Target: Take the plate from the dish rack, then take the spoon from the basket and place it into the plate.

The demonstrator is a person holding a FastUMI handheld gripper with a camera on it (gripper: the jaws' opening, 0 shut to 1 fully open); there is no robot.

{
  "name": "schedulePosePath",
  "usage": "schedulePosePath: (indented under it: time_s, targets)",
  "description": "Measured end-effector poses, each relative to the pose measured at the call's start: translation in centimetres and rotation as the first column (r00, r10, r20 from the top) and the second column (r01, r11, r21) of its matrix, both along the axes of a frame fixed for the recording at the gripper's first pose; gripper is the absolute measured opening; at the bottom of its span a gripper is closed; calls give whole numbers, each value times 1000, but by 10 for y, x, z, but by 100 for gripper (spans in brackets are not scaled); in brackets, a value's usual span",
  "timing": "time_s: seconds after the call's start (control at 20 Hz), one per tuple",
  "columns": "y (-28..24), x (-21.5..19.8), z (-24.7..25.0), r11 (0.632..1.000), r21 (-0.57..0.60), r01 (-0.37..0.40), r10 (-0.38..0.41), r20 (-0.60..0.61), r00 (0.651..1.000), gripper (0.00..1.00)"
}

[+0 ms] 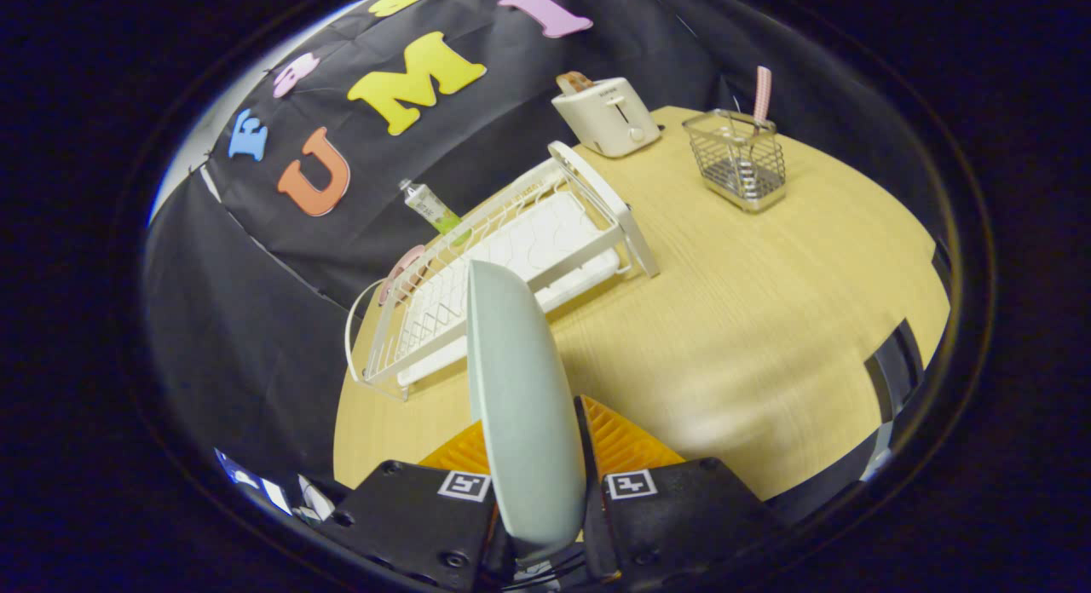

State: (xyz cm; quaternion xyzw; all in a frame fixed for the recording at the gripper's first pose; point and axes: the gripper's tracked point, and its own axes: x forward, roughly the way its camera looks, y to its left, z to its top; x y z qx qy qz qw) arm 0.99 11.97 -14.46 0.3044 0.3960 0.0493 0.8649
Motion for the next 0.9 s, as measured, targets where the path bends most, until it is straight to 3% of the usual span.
schedulePosePath:
  time_s: [0.3, 0.55, 0.9]
  targets:
    - [-6, 7, -17, 978, 197, 62, -49, -72, 996, 38]
    - [-22, 12, -17, 982, 174, 69, -61, -52, 997, 55]
    - [-52, 17, -1, 994, 80, 75, -78, 41, 996, 63]
